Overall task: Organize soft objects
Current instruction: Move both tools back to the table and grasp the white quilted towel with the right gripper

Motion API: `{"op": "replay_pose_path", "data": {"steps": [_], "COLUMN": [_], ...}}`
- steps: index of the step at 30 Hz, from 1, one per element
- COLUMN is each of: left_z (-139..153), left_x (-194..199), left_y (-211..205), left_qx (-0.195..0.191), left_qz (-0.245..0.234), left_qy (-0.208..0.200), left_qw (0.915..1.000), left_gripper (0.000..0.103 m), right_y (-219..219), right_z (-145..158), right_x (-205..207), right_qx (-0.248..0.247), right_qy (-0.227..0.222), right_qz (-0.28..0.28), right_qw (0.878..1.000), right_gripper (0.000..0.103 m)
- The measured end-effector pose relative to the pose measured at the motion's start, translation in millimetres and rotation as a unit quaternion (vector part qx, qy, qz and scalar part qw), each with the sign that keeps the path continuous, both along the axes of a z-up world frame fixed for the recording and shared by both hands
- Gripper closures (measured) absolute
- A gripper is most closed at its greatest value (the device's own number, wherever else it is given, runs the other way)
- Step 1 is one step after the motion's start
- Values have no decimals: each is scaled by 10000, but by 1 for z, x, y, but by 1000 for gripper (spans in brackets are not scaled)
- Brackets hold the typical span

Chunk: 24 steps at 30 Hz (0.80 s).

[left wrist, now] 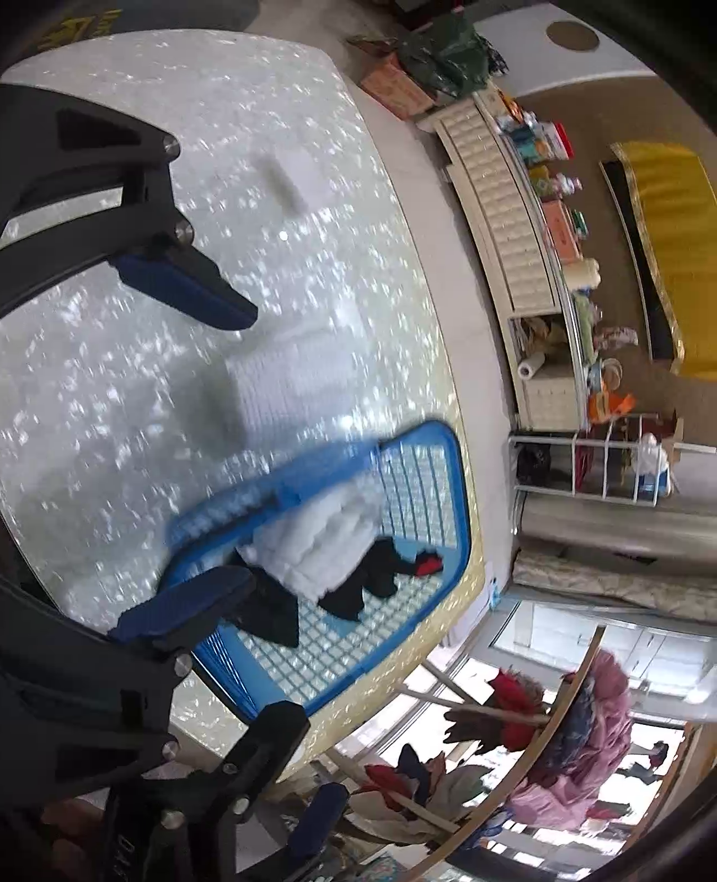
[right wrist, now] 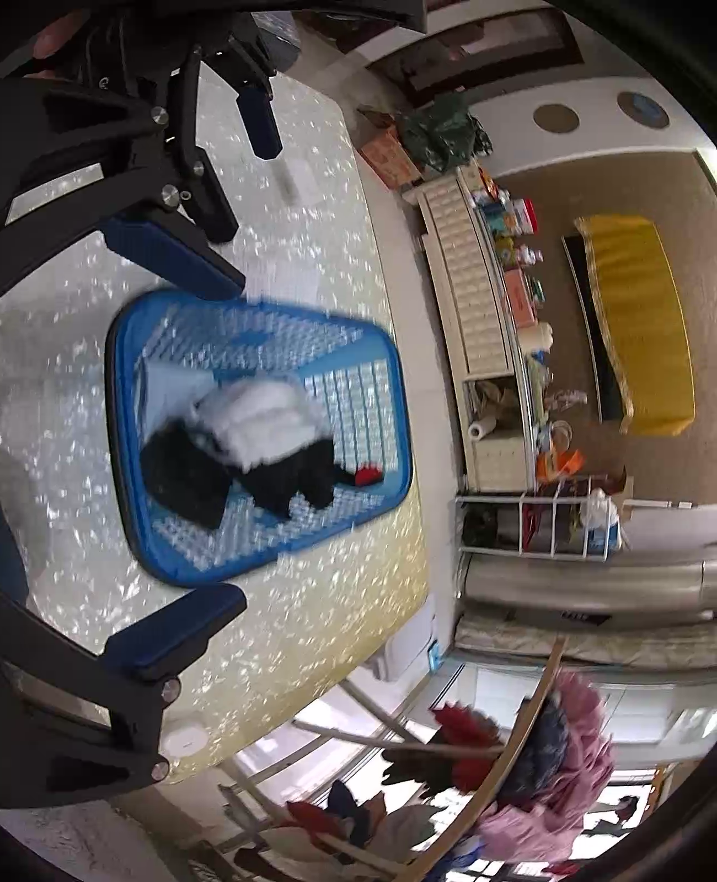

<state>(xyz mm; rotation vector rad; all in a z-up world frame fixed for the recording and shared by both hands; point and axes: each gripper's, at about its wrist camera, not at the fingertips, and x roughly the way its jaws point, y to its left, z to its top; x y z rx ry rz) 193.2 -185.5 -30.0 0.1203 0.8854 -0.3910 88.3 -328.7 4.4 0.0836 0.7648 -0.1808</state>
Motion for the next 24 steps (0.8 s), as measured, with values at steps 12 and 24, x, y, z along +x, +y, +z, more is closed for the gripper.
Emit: {"op": "replay_pose_path", "data": {"steps": [12, 24], "left_z": [-4, -27], "left_x": [-3, 7], "left_y": [106, 173], "left_qx": [35, -138], "left_qz": [771, 1263], "left_qy": [105, 308], "left_qw": [9970, 9914], "left_gripper": [17, 17], "right_y": [82, 134], "right_z": [-25, -44], "right_x": [37, 73], "right_qx": [-46, -186], "right_qy": [267, 507], "right_qz": [723, 1252], "right_qw": [9970, 9907], "right_gripper": [1, 1]}}
